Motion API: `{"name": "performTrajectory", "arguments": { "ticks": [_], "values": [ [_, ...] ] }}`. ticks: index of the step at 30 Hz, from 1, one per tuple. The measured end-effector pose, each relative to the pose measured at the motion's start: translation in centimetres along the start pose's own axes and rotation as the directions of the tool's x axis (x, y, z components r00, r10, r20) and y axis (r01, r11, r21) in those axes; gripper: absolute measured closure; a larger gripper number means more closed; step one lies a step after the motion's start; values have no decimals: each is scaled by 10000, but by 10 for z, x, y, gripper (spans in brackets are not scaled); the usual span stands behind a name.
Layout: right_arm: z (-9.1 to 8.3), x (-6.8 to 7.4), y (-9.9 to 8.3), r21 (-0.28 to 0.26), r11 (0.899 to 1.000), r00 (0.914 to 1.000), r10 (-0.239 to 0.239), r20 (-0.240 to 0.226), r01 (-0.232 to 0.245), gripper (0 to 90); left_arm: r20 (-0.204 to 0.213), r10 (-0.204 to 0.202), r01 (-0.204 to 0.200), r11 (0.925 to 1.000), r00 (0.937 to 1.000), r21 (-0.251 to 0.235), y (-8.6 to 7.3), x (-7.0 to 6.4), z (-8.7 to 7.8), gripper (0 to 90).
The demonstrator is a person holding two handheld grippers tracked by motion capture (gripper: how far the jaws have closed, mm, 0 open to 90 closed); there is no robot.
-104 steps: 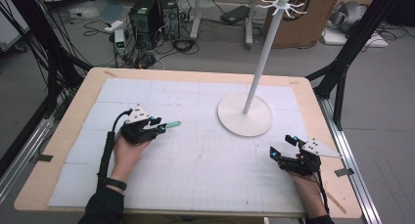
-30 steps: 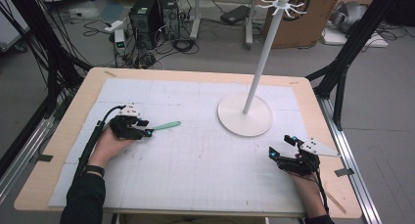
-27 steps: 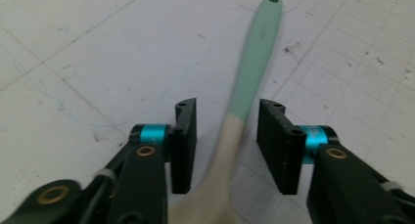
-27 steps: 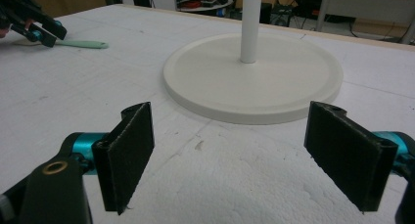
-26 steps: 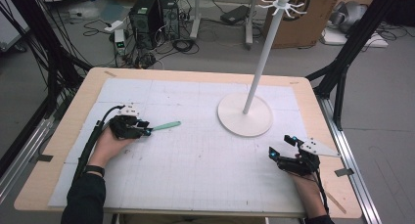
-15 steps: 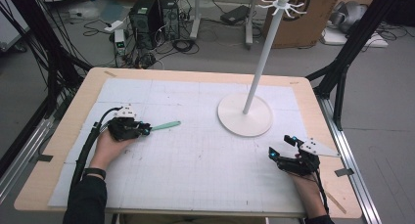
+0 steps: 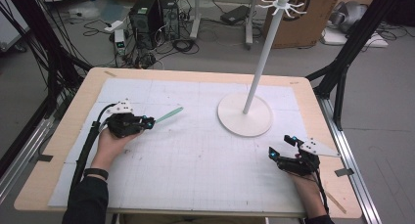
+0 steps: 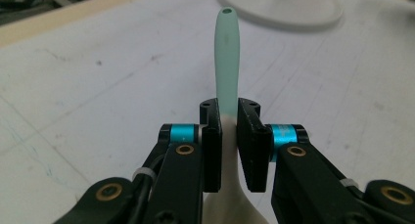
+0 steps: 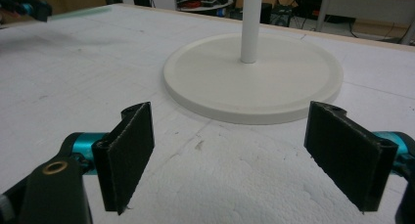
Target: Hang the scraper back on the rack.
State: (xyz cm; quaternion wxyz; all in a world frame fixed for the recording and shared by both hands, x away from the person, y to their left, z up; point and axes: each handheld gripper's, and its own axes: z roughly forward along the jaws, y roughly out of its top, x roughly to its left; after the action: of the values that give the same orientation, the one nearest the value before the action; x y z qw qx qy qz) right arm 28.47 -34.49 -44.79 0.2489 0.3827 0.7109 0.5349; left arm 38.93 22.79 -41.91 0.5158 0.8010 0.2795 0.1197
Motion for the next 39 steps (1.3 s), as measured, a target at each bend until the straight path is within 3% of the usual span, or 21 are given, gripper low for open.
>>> {"name": "performTrajectory", "arguments": {
  "ticks": [4, 10, 17, 21, 26, 33, 39],
  "values": [
    [0, 0, 0, -3, 10000, 10000, 27, 27, -27, 181, 8, -147, 147, 9980, 9999, -620, 21, -8, -11, 811],
    [0, 0, 0, -8, 10000, 10000, 48, 36, -48, 181, 274, -254, 284, 9930, 9993, -1144, 59, -26, -20, 811],
    [0, 0, 0, 0, 10000, 10000, 41, 29, -41, 182, 415, 270, -208, 9895, 9988, -1433, 110, -49, -22, 811],
    [0, 0, 0, 7, 10000, 10000, 58, 21, -58, 182, 760, 561, -428, 9851, 9955, -1668, 145, -62, -18, 811],
    [0, 0, 0, 36, 10000, 10000, 52, 28, -52, 182, 789, 1046, -891, 9797, 9914, -1797, 186, -76, -13, 811],
    [0, 0, 0, -12, 10000, 10000, 38, 21, -38, 183, 1030, 1147, -905, 9725, 9880, -2144, 234, -85, -10, 811],
    [0, 0, 0, -13, 10000, 10000, 51, -1, -51, 186, 1122, 1306, -1009, 9660, 9851, -2382, 264, -93, -8, 811]
  ]
}}
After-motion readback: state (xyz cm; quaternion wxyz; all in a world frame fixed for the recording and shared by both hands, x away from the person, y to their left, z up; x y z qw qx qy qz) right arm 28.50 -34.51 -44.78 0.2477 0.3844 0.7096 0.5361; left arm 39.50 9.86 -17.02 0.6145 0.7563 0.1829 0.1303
